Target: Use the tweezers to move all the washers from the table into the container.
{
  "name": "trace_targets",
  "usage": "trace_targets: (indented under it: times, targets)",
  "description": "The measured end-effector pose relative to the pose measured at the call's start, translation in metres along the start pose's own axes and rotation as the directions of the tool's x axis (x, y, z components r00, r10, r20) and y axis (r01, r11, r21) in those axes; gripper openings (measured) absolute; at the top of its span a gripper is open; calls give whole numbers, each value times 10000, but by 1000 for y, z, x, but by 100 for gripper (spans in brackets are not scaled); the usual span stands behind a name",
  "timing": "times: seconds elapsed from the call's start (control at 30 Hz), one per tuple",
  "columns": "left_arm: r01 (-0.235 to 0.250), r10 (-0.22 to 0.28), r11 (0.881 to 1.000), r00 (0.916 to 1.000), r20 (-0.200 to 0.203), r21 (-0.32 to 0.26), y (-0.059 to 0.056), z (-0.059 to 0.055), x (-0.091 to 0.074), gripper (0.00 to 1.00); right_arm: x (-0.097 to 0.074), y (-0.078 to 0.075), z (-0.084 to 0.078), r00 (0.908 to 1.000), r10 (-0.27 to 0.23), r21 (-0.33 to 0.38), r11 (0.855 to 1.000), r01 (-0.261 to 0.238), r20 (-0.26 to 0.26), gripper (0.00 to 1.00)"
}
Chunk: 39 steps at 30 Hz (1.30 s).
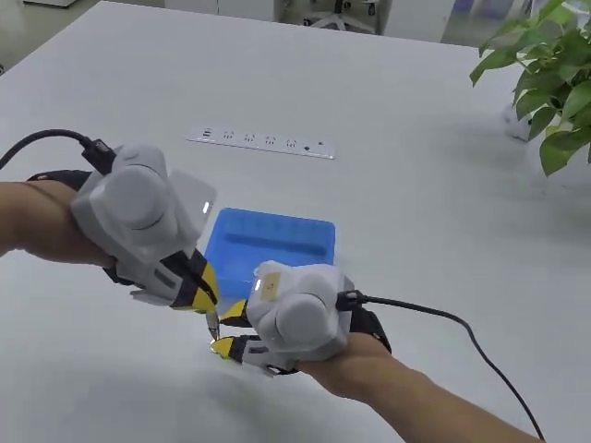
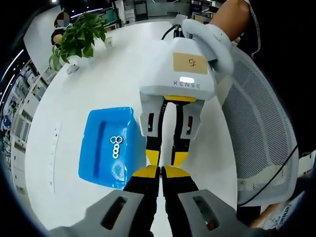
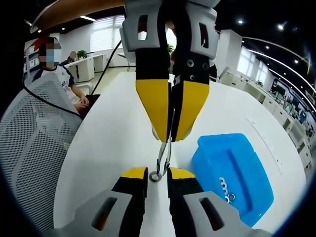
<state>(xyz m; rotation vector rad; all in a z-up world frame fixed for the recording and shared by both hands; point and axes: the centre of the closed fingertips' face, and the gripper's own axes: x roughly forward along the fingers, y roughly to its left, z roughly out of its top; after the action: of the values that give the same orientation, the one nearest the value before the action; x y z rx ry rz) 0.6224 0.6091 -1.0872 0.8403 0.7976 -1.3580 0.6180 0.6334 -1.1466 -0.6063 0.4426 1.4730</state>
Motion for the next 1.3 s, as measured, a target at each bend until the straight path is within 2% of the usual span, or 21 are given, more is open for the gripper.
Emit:
trace_targets:
  times: [0.6, 0.83, 1.3]
  targets:
    - [119, -115, 9996, 9998, 171, -261, 1, 1, 0, 6, 3, -10, 4, 9995, -82, 457, 9989, 68, 312, 13]
    - [121, -114, 9994, 9997, 231, -319, 3, 1, 0, 6, 5, -8, 3, 9994, 111, 522, 9986, -128, 329, 11]
    - [184, -176, 9993, 9995, 250, -324, 2, 1, 0, 6, 5, -7, 2, 9995, 78, 659, 9978, -99, 311, 9]
